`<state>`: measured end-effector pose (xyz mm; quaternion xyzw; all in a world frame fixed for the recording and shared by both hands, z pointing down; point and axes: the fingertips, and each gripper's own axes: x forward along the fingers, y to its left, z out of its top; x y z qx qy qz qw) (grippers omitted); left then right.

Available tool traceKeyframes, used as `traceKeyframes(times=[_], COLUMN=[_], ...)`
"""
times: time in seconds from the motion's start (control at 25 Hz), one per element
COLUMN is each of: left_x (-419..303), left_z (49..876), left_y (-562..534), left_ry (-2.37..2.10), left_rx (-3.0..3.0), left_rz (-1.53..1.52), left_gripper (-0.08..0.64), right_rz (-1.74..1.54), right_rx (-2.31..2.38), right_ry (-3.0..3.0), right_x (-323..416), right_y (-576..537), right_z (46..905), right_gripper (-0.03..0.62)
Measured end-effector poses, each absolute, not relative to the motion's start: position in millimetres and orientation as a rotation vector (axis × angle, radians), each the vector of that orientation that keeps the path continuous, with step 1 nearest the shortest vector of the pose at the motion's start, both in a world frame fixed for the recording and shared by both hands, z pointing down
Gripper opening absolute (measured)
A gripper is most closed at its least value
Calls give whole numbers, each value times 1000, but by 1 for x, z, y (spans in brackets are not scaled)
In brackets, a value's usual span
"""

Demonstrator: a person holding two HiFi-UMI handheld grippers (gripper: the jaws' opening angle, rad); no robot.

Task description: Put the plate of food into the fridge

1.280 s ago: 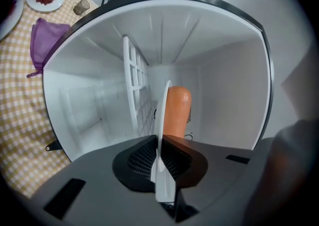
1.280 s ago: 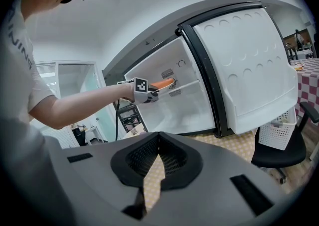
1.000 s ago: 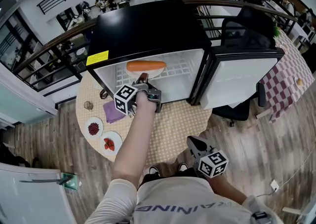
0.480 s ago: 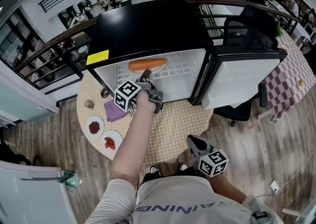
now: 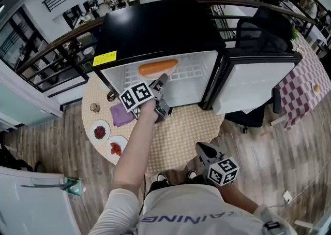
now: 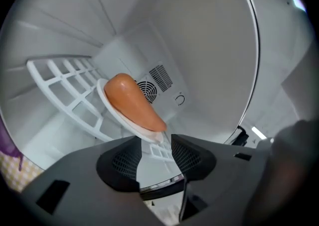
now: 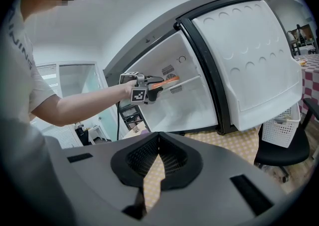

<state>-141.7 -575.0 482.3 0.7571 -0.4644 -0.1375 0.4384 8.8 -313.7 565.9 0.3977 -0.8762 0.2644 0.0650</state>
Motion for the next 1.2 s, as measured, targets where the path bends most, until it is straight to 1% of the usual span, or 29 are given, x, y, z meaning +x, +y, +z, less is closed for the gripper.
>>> traceKeyframes(times=[0.36, 0.4, 0.44, 0.48, 0.56, 0.68, 0.88, 1.2], left_x=[-131, -132, -133, -135, -138, -139, -141, -149], left_z=[494, 498, 503, 508, 513, 514, 519, 518], left_y=[-567, -566, -565, -563, -561, -560, -554, -497], left_ry=[-1213, -1214, -1216, -1218, -1215, -1200, -1204, -1308], left_rx=[2099, 2090, 2075, 2056, 2029, 2012, 2005, 2180], left_rz=[121, 160, 191, 206, 182, 119, 126, 152], left_gripper=[172, 155, 114, 57, 16, 11, 11, 9], right_rz=[816, 818, 819, 820, 821, 824, 823, 810], right_rx=[1203, 1204, 1205, 1205, 1205, 1203, 1204, 1224], right_ry=[-2637, -2636, -2636, -2636, -2634, -2631, -2628, -2623], right_x=[10, 10, 10, 10, 11, 11, 11, 15], right_y=[-310, -310, -309, -309, -308, -307, -308, -314], right_z=[568, 567, 567, 567, 567, 569, 569, 570], right_gripper=[23, 23, 22, 23, 22, 23, 23, 23])
